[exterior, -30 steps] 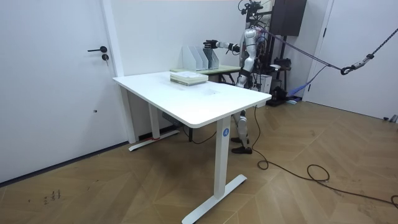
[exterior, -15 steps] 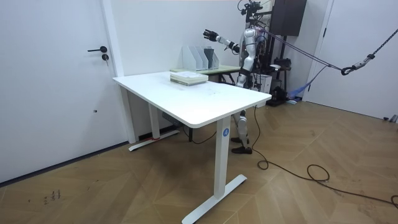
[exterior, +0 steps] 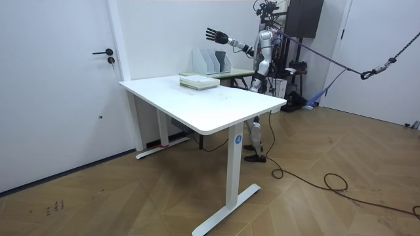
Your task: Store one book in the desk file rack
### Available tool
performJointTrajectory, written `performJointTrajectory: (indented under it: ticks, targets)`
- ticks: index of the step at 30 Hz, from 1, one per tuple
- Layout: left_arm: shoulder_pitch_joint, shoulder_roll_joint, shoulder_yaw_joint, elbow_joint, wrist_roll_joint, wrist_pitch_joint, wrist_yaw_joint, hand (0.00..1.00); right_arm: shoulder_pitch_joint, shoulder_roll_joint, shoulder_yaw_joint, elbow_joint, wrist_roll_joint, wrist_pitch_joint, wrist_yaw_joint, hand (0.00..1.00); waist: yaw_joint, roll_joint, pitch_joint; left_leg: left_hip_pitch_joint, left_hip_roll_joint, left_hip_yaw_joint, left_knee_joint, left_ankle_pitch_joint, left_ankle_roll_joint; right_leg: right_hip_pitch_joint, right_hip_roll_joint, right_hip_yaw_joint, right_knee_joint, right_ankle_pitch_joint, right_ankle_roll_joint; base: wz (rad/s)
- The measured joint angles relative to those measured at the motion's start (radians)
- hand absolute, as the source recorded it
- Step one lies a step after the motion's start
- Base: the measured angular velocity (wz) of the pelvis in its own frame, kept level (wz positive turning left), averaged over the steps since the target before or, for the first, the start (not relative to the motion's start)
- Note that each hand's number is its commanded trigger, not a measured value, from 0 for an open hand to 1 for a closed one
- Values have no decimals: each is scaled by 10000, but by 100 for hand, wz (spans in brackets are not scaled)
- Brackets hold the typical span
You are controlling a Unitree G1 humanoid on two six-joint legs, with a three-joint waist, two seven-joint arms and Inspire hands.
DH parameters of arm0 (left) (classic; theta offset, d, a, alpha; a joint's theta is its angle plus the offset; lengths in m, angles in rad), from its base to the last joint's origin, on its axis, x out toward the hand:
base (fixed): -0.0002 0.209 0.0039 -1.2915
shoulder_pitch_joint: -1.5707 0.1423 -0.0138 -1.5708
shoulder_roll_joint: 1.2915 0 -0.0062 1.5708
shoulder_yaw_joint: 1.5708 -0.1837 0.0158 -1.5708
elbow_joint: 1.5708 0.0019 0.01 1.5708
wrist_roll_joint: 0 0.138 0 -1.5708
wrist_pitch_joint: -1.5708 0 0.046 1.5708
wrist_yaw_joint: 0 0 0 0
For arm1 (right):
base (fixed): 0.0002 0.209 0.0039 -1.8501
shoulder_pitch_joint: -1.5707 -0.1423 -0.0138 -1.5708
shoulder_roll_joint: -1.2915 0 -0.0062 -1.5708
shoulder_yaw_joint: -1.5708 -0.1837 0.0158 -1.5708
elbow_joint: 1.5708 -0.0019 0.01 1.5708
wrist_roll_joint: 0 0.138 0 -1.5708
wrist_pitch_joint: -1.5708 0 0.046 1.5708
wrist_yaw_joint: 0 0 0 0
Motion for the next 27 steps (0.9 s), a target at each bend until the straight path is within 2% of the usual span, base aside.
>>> performJointTrajectory:
  ticks: [3, 6, 10, 13, 15, 17, 19, 21, 25, 27]
  targets:
    - [-48, 35, -124, -1, -109, 2, -101, 0, 334, 17, 217, -92, -455, -4, 882, 0, 177, 29, 19, 23, 10, -1, 3, 0, 0, 38, 8, -9, -29, 12, 6, 2]
    - [-132, 24, -153, -16, -111, 23, -126, 0, 1152, 85, 328, -76, -844, 3, 1632, 0, 247, 30, 21, 22, 11, -47, 6, -2, -2, 126, 5, -31, -165, 45, 13, 8]
    - [-354, 15, -151, 169, -96, 49, -338, 0, 2132, 86, 647, -24, -2456, 134, 2577, 0, 440, 119, 87, -21, 18, -42, -8, -7, -9, 94, 8, -82, -172, 60, 6, 0]
    - [-474, 19, -148, 453, -114, 38, -432, 0, 3014, 195, 918, 298, -3674, 229, 3118, 0, 571, 65, 59, -2, 34, -51, -69, -13, -22, 107, -1, -309, -168, 61, 4, 0]
    - [-481, 19, -142, 457, -112, 39, -505, 0, 3488, 231, 1013, 651, -4225, 217, 3395, 0, 630, 70, 72, -7, 32, -58, -69, -13, -21, 108, -14, -370, -181, 61, 3, 2]
    - [-508, 13, -142, 438, -143, 10, -541, 0, 3949, 558, 1013, 2043, -4740, 219, 3537, 0, 702, 5, 51, -3, 22, -93, -74, -12, -20, 126, -40, -467, -180, 60, 4, 7]
    - [-506, 13, -156, 453, -240, -7, -534, 0, 4305, 843, 1010, 3179, -5101, 165, 3393, 0, 673, 7, 56, -28, 6, -175, -66, -11, -18, 150, -58, -525, -212, 60, 4, 10]
    - [-493, -9, -246, 569, -521, -75, -485, 0, 4744, 1143, 1005, 4967, -6177, -23, 3046, 0, 685, 71, 54, 3, -19, -224, -60, -14, -11, 194, -84, -567, -214, 59, 8, 7]
    - [-429, -82, -258, 607, -515, -290, -485, 0, 5381, 1204, 947, 7131, -7303, -99, 2438, 0, 672, 224, 43, -159, -61, -272, 10, -22, 14, 90, -144, -705, -191, 45, 30, 3]
    - [-391, -117, -231, 611, -518, -320, -488, 0, 5455, 1219, 792, 7810, -7547, -124, 2291, 0, 518, 322, 99, -171, -80, -284, 18, -20, 25, 91, -157, -725, -193, 42, 35, 0]
